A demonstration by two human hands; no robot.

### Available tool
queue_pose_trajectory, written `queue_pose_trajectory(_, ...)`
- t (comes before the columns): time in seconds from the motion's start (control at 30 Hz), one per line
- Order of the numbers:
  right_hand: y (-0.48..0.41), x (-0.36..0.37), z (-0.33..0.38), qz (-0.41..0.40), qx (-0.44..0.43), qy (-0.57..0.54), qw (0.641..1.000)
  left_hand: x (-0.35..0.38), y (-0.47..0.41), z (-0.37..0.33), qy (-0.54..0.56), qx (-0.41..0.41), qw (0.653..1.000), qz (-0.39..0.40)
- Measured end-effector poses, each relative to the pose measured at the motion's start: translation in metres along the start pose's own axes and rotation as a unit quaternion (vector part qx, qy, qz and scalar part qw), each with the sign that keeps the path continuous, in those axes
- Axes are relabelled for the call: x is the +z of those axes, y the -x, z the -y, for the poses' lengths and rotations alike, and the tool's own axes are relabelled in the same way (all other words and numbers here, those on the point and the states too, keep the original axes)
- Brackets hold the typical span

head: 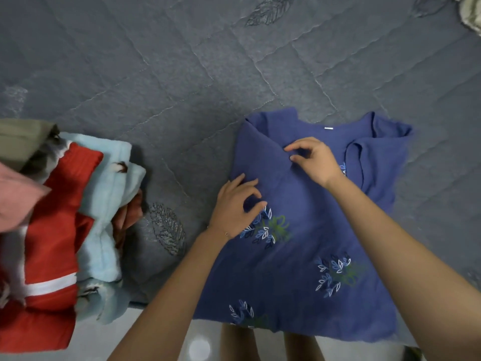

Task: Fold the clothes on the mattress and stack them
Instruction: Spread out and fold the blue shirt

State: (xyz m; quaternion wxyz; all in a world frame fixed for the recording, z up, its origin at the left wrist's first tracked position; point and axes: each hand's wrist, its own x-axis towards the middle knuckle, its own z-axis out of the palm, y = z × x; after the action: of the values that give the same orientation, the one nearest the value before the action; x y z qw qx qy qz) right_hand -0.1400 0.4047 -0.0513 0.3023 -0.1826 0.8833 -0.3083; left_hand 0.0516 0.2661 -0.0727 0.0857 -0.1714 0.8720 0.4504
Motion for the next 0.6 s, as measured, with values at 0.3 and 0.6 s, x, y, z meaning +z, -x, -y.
queue_pose_trajectory(0.3,0.078,0.004,-0.012,-0.035,0.031,0.157,0.986,-0.015,0.013,-0.006,-0.173,0.053,0.983,-0.036)
queue_pose_trajectory(0.6,0.175,0.030,-0.041,0.002,0.054,0.154,0.987,0.010,0.059,-0.030,-0.206,0.065,0.976,-0.017)
